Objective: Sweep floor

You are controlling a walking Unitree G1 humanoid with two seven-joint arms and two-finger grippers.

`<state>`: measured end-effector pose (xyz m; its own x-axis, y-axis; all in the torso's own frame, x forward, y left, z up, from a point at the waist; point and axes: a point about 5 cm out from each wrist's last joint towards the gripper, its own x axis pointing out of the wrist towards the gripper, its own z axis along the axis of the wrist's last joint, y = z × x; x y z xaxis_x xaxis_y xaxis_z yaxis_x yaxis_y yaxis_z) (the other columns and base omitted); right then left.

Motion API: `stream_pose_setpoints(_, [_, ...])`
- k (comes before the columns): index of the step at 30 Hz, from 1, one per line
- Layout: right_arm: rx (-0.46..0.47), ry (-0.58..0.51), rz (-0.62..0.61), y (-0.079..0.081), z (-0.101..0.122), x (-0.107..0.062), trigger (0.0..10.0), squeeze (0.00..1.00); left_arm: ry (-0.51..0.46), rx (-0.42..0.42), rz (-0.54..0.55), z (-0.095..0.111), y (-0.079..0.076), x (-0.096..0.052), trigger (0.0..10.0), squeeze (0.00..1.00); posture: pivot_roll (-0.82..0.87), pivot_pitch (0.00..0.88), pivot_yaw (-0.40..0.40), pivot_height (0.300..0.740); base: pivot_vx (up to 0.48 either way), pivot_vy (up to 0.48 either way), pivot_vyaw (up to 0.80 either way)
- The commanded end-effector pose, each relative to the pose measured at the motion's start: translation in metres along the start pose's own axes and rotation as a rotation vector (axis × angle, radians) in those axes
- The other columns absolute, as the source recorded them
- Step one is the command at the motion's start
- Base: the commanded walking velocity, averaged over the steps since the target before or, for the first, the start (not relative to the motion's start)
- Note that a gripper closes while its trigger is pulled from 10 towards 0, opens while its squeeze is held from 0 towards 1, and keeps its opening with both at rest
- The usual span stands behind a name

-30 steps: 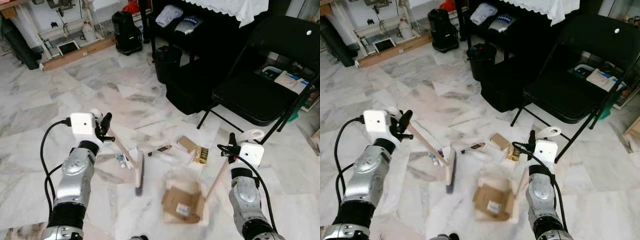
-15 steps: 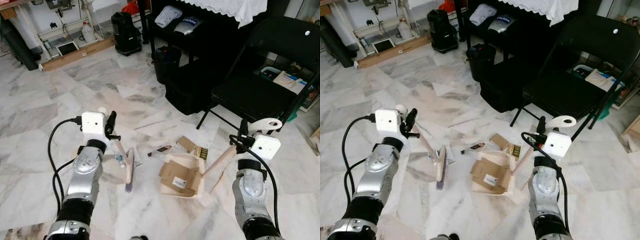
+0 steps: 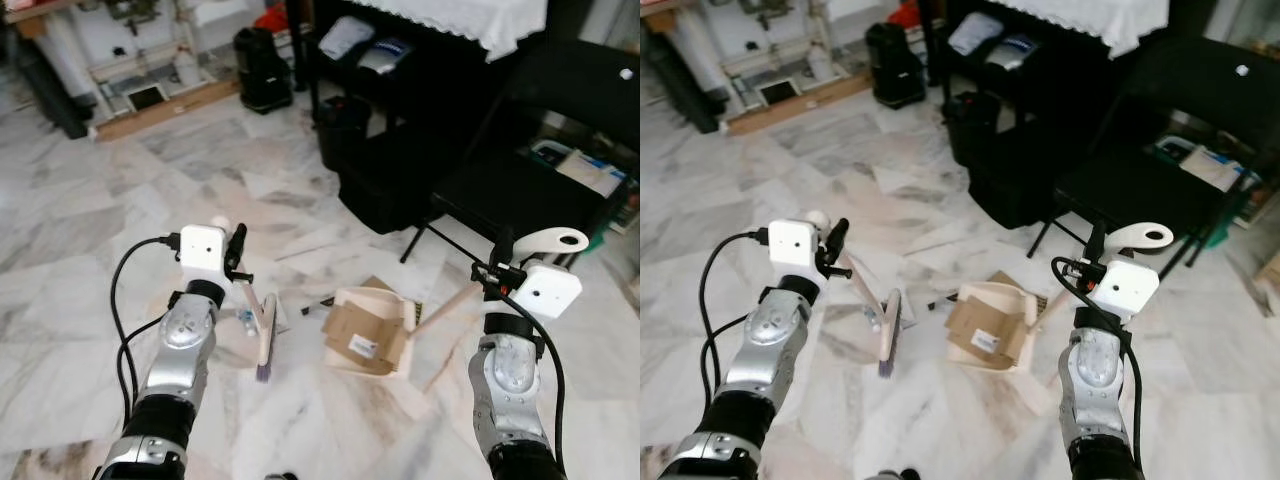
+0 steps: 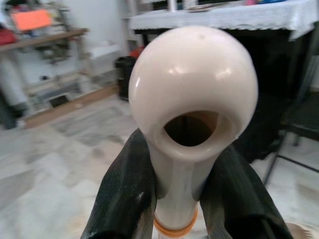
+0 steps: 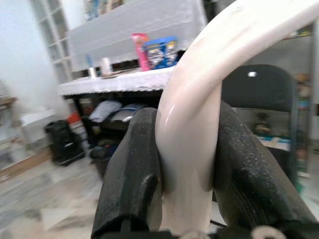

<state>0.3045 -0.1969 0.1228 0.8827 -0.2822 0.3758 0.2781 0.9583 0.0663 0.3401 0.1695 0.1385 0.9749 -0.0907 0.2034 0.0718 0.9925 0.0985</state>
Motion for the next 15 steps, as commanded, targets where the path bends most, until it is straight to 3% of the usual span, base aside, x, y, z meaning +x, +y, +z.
stream_pose_setpoints(1, [0.027, -0.056, 0.004, 0.003, 0.013, 0.003, 10.0, 0.00, -0.051, 0.024, 0.029, 0.005, 0.007, -0.002, 10.0, 0.00, 0.00, 0.004, 0.112, 0.740, 0.000, 0.000, 0.75])
stream_pose_setpoints(15, [-0.026, -0.031, 0.038, -0.015, 0.018, 0.009, 10.0, 0.00, -0.058, 0.022, 0.068, -0.005, -0.009, -0.018, 10.0, 0.00, 0.01, 0.000, 0.009, 0.740, 0.000, 0.000, 0.75])
